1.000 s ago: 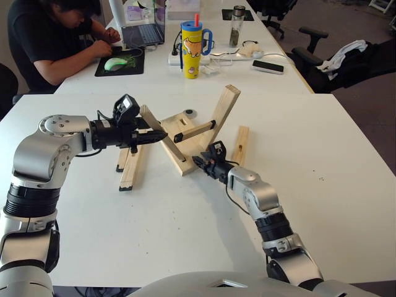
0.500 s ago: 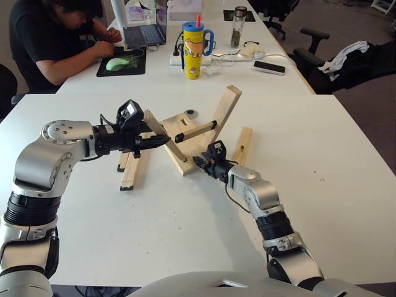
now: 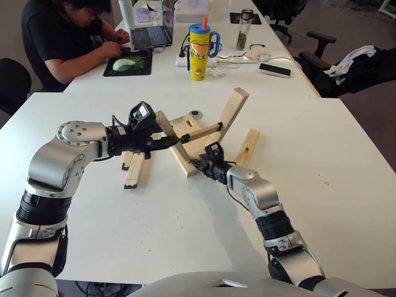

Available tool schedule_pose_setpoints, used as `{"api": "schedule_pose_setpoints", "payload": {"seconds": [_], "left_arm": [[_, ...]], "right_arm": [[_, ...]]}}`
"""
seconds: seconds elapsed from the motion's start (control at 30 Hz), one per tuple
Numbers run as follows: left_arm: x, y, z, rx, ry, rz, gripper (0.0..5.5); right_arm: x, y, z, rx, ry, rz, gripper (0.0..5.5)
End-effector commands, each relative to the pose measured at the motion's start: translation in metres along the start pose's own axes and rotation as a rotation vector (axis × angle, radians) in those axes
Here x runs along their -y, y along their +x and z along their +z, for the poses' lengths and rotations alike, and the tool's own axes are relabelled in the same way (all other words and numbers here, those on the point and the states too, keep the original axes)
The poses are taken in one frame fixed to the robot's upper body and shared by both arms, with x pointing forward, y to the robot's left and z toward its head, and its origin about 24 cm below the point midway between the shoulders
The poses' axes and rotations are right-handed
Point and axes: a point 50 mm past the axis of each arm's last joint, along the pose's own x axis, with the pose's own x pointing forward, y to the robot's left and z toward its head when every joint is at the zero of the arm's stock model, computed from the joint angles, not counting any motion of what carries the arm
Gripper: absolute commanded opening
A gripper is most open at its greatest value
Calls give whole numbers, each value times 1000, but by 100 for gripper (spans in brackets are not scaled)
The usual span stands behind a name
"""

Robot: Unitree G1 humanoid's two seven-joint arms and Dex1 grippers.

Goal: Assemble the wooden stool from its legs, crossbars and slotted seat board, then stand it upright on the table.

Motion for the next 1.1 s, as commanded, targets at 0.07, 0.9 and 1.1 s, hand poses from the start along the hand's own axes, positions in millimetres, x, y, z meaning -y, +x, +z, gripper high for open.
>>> {"api": "schedule_pose_setpoints", "payload": {"seconds": [0.07,0.9,1.1], "left_arm": [[43,36,-35,-102,-97,-260,203],[-8,38,-57,-141,-103,-242,203],[-11,33,-54,-111,-89,-233,203]], "right_arm": [[-7,-1,-52,-239,106,31,195],[-20,-4,-10,78,107,114,170],[-28,-34,16,257,70,171,90]]}}
